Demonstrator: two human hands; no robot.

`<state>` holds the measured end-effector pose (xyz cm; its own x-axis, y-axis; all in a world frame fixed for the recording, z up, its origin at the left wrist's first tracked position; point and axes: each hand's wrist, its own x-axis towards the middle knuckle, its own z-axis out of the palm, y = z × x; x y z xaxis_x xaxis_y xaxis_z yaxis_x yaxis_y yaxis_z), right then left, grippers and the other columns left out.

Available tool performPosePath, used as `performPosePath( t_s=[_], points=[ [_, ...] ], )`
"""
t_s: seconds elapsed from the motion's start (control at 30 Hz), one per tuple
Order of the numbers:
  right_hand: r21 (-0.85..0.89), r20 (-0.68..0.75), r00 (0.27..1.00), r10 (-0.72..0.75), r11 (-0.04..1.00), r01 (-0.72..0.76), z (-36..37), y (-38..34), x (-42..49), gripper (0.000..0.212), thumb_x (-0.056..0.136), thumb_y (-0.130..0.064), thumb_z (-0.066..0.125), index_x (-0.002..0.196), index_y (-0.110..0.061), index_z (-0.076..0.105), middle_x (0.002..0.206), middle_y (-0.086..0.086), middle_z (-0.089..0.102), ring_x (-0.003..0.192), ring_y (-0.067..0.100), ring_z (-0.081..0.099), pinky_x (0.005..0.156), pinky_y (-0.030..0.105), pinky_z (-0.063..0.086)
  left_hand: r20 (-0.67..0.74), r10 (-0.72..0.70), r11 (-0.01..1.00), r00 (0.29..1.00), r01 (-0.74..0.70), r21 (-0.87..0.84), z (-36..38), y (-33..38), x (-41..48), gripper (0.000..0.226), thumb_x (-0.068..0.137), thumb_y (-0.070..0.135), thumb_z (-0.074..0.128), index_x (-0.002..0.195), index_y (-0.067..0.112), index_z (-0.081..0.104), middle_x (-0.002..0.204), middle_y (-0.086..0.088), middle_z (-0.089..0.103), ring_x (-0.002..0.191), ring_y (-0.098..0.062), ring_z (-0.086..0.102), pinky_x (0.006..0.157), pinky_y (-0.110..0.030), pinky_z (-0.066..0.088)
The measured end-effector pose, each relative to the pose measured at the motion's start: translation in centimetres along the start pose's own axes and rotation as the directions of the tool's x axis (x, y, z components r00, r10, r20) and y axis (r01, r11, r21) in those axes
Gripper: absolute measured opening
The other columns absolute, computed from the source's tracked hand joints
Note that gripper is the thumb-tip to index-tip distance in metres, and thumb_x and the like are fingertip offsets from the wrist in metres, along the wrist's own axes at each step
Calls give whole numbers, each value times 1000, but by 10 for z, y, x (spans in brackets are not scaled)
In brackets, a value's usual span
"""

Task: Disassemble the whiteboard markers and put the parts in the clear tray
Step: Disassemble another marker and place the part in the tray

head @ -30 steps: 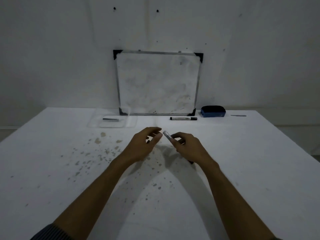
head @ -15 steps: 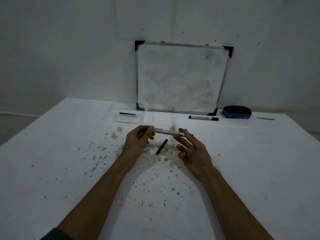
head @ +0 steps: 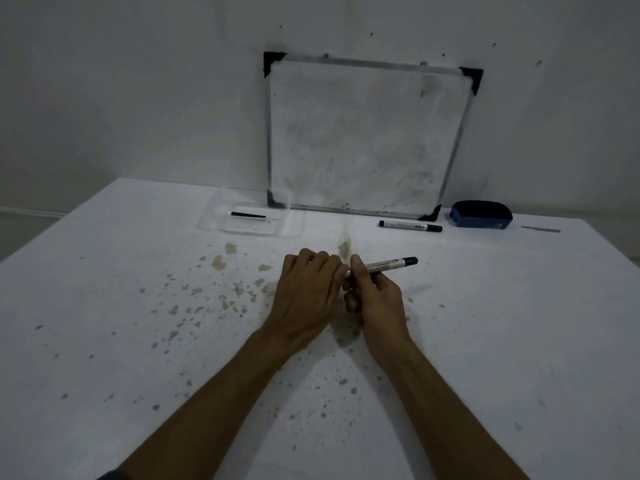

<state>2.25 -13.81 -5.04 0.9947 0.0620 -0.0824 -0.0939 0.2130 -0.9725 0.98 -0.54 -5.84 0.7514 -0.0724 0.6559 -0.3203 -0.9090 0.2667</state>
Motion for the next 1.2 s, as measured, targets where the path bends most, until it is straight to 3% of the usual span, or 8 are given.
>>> performPosePath(
  t_s=[0.17,0.3,0.47,0.6,0.77,0.87,1.03,1.2],
  points=[
    [-68,43,985,-166,983,169,5,0,-2,40,97,-42,66,88,-3,69,57,-3,60,48,7,50,48,19,44,312,-438,673,843,538,-508,3,7,-4,61,109,52,26,86,7,61,79,-10,65,83,-22,64,75,-46,47],
    [-3,-3,995,-96,995,96,6,-1,-4,32,93,-45,70,86,-14,71,55,-8,59,46,7,48,46,20,43,131,-130,970,983,154,-189,-2,0,-7,43,108,40,22,89,20,55,73,9,45,72,-17,41,71,-36,36],
    [44,22,998,-54,998,53,5,2,-5,32,95,-43,68,81,-14,69,56,-5,59,48,10,50,46,20,44,89,-94,984,992,106,-141,-1,5,-5,41,110,30,27,85,16,57,71,8,43,67,-18,41,70,-36,40],
    [-69,72,966,-249,965,254,5,-2,-6,35,99,-40,64,85,-7,69,58,-4,61,50,9,53,50,21,46,377,-407,579,832,554,-598,0,6,-4,52,111,49,30,68,27,49,56,14,49,50,-1,41,54,-13,36],
    [-23,23,992,-127,992,127,9,-1,-10,35,95,-44,68,89,-10,70,55,-7,59,47,7,50,46,18,44,163,-106,958,981,145,-248,-10,-5,-8,39,110,39,23,90,22,51,74,6,50,66,-17,46,67,-36,43],
    [3,29,997,-73,997,73,8,2,-9,35,95,-46,68,88,-11,71,56,-5,58,47,8,50,44,17,43,106,-15,991,994,29,-130,-7,-3,-6,43,109,32,24,89,16,59,71,6,47,63,-16,44,65,-35,42],
    [147,-56,993,-105,983,113,-6,-5,1,31,100,-37,64,86,-10,71,62,-2,63,54,9,55,51,20,47,373,-509,562,776,628,-538,-10,-13,5,59,111,48,30,58,27,45,50,13,45,40,1,37,47,-20,31],
    [451,-12,992,126,886,-108,-21,-10,13,34,99,-28,65,71,-12,75,66,1,64,49,8,54,42,19,43,176,-472,860,864,496,-124,-22,-51,-6,45,110,44,34,81,19,57,72,-5,59,68,-22,55,61,-35,42]
  ],
)
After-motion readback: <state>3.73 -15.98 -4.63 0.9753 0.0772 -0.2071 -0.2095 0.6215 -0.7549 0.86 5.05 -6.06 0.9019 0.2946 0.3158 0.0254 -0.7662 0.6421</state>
